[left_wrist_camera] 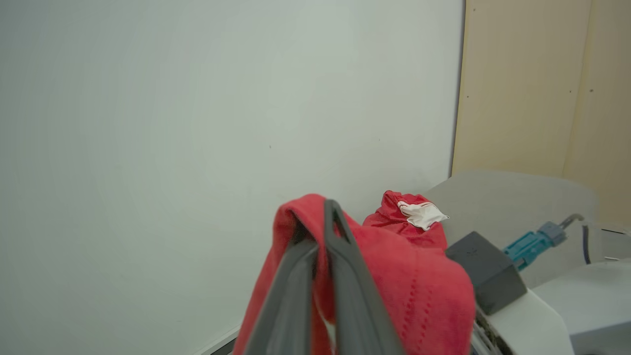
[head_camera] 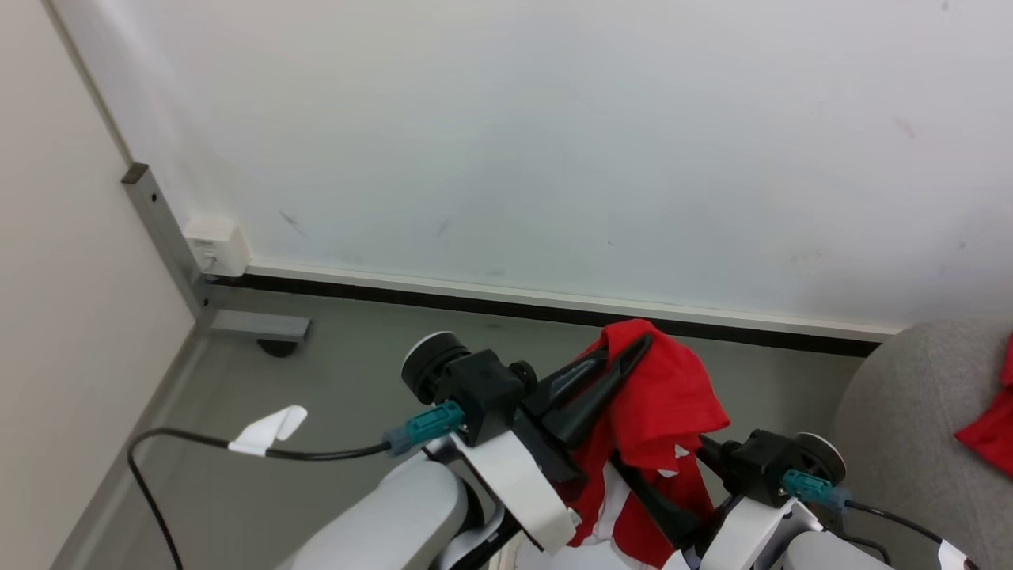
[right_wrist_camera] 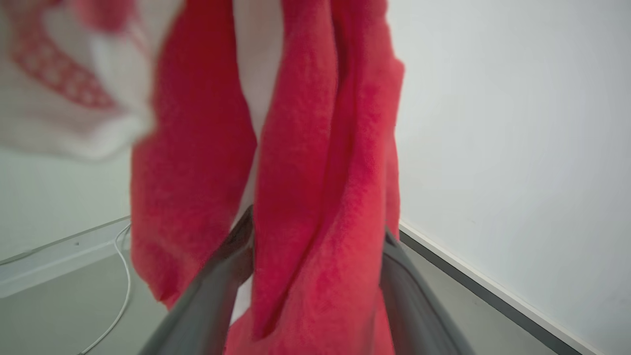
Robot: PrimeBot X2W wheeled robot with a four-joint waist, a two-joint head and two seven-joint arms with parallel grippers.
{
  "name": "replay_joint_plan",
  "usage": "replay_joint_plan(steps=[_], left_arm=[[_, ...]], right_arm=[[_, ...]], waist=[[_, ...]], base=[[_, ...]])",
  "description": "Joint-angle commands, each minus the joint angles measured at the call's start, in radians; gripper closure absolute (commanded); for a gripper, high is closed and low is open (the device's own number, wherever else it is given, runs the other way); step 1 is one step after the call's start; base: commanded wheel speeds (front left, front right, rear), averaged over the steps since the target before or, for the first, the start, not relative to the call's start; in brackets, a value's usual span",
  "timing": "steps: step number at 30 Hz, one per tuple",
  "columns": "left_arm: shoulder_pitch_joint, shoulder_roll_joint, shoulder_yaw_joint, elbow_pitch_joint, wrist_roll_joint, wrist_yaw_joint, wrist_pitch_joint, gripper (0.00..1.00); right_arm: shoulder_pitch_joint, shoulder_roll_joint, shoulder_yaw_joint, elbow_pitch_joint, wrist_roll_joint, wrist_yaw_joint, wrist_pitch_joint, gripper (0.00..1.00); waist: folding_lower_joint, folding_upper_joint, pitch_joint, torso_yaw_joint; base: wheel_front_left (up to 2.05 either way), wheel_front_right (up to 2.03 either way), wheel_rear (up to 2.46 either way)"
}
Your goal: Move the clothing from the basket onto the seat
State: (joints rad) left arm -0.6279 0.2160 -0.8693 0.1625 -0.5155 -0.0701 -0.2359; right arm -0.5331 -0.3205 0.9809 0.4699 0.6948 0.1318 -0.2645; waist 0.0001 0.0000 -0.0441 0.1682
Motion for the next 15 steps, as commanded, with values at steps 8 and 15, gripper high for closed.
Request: replay_joint_plan(steps=[8,15], left_arm=[[0.006,0.004,-0.024,-0.017,-0.003,-0.001,0.014,1.0],[0.013,0.014,-0.021,-0.017,-0.01,0.008,0.017,1.0]], right_arm=[[-0.024,0.039,0.009,0.084,0.054,-0.002,0.0,1.0],[-0.026,0.053,-0.012,0.085,0.044,-0.002,0.0,1.0]], waist=[[-0.0001,0.0,-0.016,0.088],[-0.0001,0.0,-0.011,0.092]], base=[[0.0,0.0,0.0],[0.0,0.0,0.0]])
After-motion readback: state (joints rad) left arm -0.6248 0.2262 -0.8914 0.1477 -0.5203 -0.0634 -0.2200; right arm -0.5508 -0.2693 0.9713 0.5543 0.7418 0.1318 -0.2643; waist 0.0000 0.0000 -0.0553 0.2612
